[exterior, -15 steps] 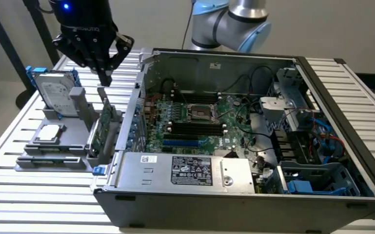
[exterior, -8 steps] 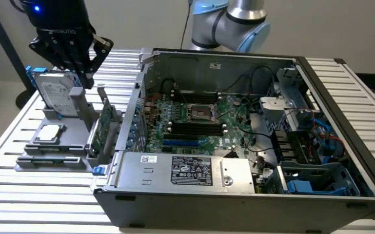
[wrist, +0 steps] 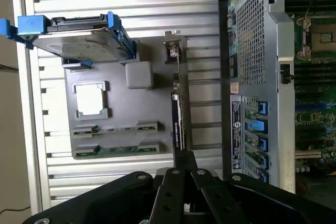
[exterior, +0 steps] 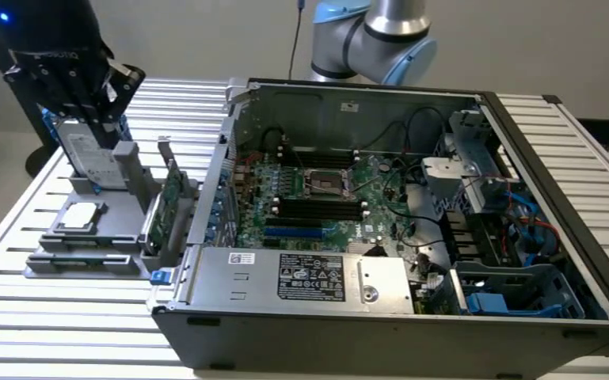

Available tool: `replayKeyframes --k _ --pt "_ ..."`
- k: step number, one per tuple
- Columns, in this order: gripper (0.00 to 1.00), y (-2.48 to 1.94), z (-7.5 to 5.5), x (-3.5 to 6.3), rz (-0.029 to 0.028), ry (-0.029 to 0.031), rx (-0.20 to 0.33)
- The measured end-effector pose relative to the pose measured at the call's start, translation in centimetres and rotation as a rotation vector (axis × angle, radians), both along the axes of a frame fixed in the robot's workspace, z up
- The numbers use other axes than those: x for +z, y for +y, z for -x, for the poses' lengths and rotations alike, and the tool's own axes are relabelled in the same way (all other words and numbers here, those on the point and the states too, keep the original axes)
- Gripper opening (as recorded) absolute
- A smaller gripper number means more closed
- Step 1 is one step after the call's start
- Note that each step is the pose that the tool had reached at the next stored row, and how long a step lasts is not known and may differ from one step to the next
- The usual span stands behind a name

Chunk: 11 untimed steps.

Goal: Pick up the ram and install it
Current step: 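Reach for the ram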

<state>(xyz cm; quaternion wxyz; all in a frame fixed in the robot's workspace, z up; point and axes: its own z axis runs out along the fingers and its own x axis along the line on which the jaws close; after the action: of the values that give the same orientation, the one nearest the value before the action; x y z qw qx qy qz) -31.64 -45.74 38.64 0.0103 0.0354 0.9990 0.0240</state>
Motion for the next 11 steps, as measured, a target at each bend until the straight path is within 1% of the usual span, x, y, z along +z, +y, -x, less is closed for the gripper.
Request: replayKeyframes --k 5,11 --pt "0.11 -0.39 2.3 -0.10 0.0001 0.0000 0.000" --pt "0.11 -0.71 5.0 -0.32 0.0006 0.0000 0.000"
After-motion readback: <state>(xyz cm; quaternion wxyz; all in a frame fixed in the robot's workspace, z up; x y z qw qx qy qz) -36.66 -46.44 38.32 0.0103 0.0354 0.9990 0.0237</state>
